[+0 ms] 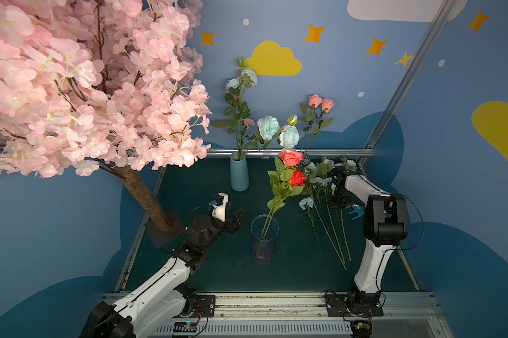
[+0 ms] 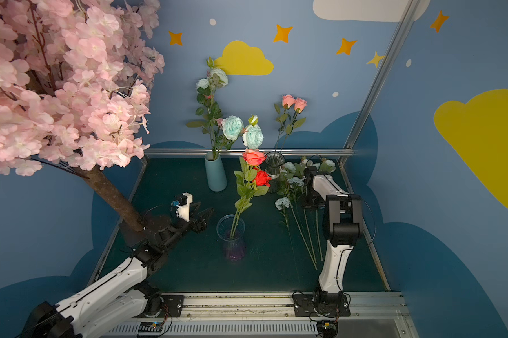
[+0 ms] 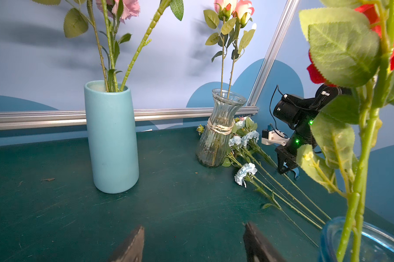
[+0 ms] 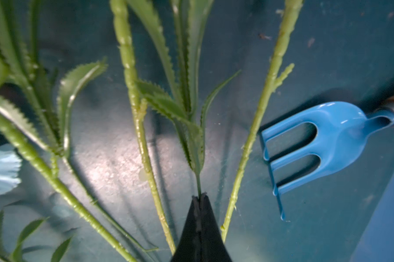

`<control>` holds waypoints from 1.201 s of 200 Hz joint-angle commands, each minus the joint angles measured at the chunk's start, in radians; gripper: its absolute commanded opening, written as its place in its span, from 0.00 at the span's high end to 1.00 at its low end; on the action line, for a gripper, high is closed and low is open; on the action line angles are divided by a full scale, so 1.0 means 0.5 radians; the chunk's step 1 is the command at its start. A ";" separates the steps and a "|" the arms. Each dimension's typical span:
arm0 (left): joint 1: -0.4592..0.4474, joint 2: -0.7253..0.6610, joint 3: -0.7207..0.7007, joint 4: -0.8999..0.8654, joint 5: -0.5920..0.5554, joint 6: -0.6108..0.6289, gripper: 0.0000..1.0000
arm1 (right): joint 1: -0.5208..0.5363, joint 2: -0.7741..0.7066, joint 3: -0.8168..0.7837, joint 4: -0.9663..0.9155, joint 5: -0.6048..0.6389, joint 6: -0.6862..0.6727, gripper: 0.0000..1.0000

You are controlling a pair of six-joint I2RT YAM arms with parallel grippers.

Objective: Pick out blue flowers from the vase
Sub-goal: Place the flower at the center of the board.

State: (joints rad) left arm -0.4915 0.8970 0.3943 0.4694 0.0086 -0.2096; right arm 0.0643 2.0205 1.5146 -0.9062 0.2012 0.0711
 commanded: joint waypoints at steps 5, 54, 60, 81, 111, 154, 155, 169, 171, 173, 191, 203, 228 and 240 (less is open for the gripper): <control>0.008 -0.008 -0.035 0.008 0.031 -0.008 0.30 | -0.033 0.036 0.020 0.017 -0.052 0.034 1.00; 0.019 -0.007 -0.041 0.008 0.038 -0.011 0.31 | -0.054 -0.034 -0.068 0.087 0.051 0.094 1.00; 0.022 0.001 -0.039 0.009 0.041 -0.009 0.30 | -0.049 -0.073 -0.091 0.107 0.061 0.095 0.98; 0.022 0.010 -0.028 -0.007 0.044 -0.009 0.30 | -0.022 -0.261 -0.202 0.219 0.089 0.103 0.89; 0.025 -0.052 0.011 -0.128 0.018 -0.025 0.31 | 0.108 -0.599 -0.414 0.465 0.130 0.095 0.73; 0.028 -0.133 0.264 -0.694 -0.041 -0.128 0.31 | 0.471 -1.016 -0.855 1.074 0.036 0.094 0.63; 0.027 -0.134 0.275 -0.707 -0.041 -0.130 0.31 | 0.478 -1.024 -0.867 1.092 0.029 0.094 0.63; 0.029 -0.131 0.419 -0.960 0.016 -0.147 0.30 | 0.536 -1.076 -1.054 1.396 -0.156 0.101 0.62; 0.029 -0.129 0.441 -0.993 0.025 -0.150 0.30 | 0.538 -1.079 -1.080 1.444 -0.185 0.106 0.62; 0.029 -0.127 0.467 -1.040 0.035 -0.153 0.30 | 0.541 -1.082 -1.105 1.495 -0.207 0.116 0.62; 0.027 -0.094 0.710 -1.436 0.112 -0.187 0.30 | 0.546 -1.037 -1.332 1.973 -0.373 0.243 0.61; 0.027 -0.066 0.853 -1.677 0.176 -0.210 0.30 | 0.534 -0.978 -1.416 2.240 -0.458 0.265 0.55; 0.026 -0.004 1.076 -2.004 0.426 -0.253 0.30 | 0.510 -0.976 -1.249 1.899 -0.535 0.317 0.51; 0.023 0.027 1.163 -2.092 0.593 -0.268 0.30 | 0.514 -0.966 -1.242 1.900 -0.579 0.304 0.50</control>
State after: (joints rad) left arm -0.4816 0.8841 0.9043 -0.3393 0.1371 -0.3138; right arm 0.3260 1.5520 0.8379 -0.0246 -0.0051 0.1967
